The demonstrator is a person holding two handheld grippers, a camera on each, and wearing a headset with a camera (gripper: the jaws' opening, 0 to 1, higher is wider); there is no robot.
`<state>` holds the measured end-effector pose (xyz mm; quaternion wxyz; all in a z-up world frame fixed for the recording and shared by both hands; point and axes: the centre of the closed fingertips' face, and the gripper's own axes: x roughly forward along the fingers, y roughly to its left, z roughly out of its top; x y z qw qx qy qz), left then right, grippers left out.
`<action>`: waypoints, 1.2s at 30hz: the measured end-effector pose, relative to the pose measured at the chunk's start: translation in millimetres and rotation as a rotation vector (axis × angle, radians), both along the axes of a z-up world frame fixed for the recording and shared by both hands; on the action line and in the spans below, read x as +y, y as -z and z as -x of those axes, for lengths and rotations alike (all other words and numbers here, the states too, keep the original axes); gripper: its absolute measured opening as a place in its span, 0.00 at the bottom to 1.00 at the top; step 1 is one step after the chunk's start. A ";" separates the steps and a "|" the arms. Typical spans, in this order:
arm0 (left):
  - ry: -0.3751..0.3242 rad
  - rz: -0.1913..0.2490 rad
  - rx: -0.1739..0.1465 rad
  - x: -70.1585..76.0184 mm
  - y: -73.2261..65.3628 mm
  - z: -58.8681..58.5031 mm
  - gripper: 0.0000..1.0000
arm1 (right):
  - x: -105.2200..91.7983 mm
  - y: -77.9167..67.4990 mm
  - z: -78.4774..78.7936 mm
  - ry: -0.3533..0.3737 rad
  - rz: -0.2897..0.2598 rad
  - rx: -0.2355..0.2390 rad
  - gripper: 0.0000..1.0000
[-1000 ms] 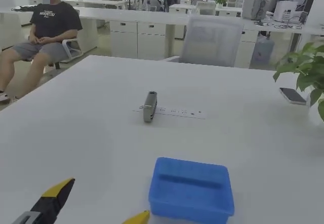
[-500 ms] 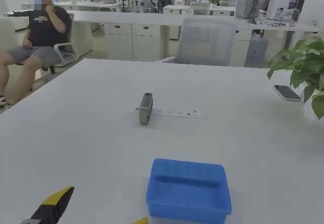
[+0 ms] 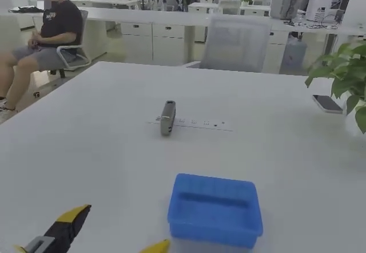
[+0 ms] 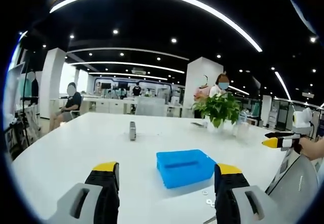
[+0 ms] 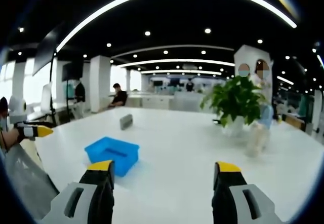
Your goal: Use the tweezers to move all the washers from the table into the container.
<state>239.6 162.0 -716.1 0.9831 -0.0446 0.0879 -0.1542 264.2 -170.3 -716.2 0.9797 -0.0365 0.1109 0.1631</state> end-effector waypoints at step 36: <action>0.053 0.009 0.049 -4.9 3.9 4.2 0.72 | -1.5 -2.5 2.2 -0.004 -0.013 0.017 0.78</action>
